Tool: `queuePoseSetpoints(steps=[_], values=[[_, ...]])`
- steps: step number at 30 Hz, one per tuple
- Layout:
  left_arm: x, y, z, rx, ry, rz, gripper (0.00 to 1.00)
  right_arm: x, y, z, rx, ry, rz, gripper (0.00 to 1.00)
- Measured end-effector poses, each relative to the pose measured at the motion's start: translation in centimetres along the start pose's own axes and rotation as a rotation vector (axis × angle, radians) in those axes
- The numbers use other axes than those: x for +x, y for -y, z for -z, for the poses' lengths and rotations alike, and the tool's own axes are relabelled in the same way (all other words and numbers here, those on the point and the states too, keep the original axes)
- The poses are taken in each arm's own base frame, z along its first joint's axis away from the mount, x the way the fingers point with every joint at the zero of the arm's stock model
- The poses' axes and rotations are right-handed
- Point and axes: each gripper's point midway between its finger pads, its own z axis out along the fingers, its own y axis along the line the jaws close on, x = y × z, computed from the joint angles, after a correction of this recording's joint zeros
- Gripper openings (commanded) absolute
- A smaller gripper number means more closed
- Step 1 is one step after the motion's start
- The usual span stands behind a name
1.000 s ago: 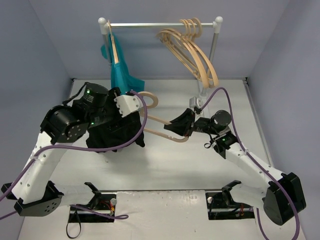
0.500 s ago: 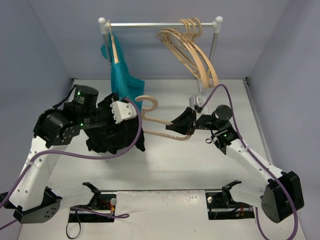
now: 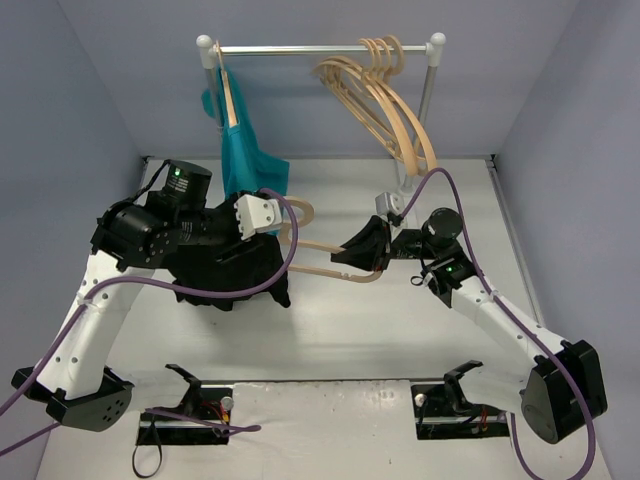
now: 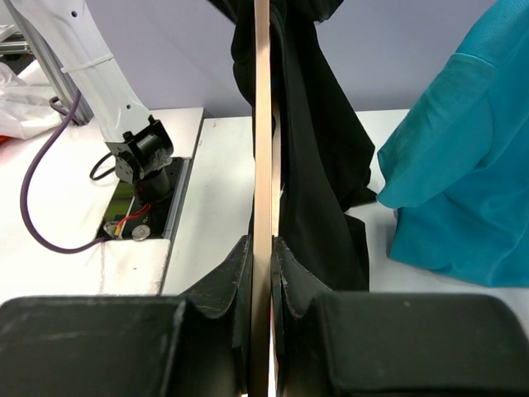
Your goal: Place the t-shirt on the hanger
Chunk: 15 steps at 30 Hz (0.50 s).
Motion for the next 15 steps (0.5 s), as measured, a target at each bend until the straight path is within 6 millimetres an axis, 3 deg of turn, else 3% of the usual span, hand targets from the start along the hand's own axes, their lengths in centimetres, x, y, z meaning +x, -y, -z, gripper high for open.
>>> queuePoseSetpoints(steps=[2,8,11,15], values=[[0.0,0.3,-0.2,0.024,0.015,0.002,0.21,-0.1,0.0,0.1,-0.001,0.000,0.002,0.00],[0.3,1.3,-0.6,0.079,0.046,0.009,0.22,0.2,-0.1,0.3,-0.015,-0.011,-0.010,0.00],[0.3,1.6,-0.6,0.095,0.054,0.009,0.34,0.1,-0.2,0.3,-0.027,-0.013,-0.010,0.00],[0.5,1.8,-0.8,0.106,0.057,0.011,0.36,-0.5,-0.1,0.2,-0.031,-0.008,0.004,0.00]])
